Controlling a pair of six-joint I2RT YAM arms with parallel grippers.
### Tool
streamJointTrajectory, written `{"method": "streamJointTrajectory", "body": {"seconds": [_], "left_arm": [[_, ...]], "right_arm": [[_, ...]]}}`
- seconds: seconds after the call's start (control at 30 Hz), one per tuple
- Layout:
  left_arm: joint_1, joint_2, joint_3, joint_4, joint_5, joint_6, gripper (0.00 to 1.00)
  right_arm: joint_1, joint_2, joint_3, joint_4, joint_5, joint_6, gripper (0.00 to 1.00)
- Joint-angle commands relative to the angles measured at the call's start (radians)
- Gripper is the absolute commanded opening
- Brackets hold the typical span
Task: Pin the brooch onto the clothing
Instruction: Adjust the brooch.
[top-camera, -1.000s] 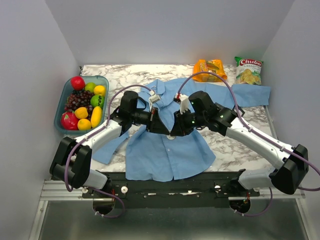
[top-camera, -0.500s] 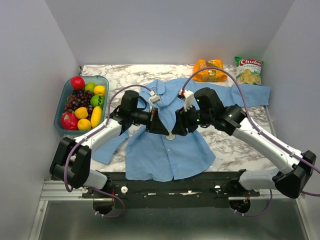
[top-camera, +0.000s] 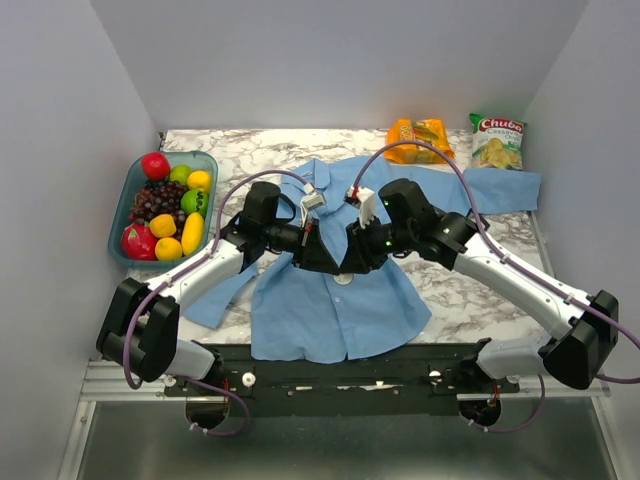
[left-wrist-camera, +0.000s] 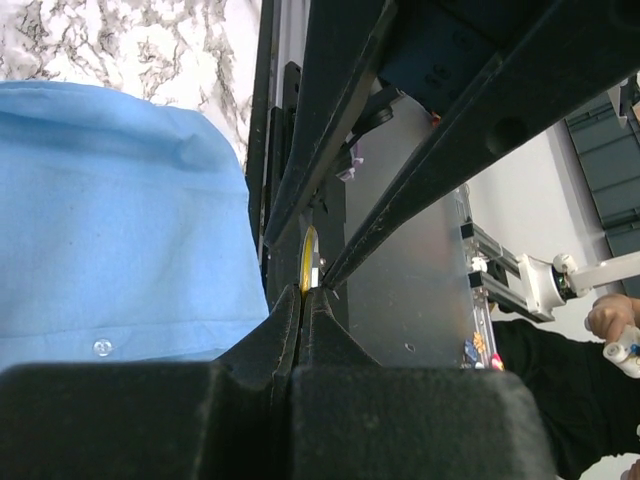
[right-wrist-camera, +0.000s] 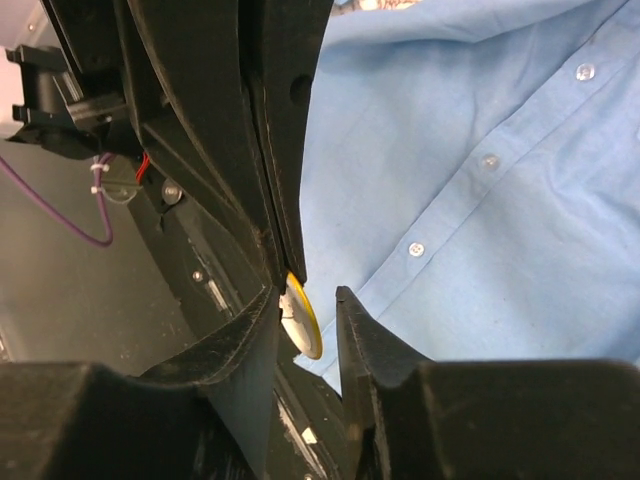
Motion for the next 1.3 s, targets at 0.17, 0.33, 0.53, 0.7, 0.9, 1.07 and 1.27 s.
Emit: {"method": "streamJointTrajectory", "body": {"seconds": [0.17, 0.33, 0.53, 0.7, 0.9, 1.07, 1.27], "left_arm": [[-0.005, -0.024, 0.015, 0.0, 0.032, 0.017, 0.0], [-0.006, -0.021, 0.015, -0.001, 0.031, 0.017, 0.0], [0.004, -0.057, 0.029, -0.037, -0.026, 0.069, 0.4], [0.067, -0.185, 0.005, -0.028, -0.242, 0.088, 0.71], [0.089, -0.317, -0.073, 0.058, -0.539, -0.024, 0.77], [0.06, -0.524, -0.297, 0.412, -0.817, -0.237, 0.76], [-0.092, -0.602, -0.44, 0.644, -1.044, -0.348, 0.74]], "right_arm": [[0.002, -0.002, -0.034, 0.024, -0.047, -0.023, 0.26], [0.002, 0.004, -0.033, 0.038, -0.058, -0.017, 0.08], [0.002, 0.001, -0.049, 0.076, -0.028, 0.037, 0.01], [-0.001, -0.003, -0.063, 0.162, 0.009, 0.135, 0.01], [-0.001, -0.017, -0.059, 0.293, 0.015, 0.213, 0.01], [-0.001, -0.071, -0.091, 0.459, 0.092, 0.299, 0.01], [-0.001, -0.101, -0.115, 0.643, 0.152, 0.408, 0.01]]}}
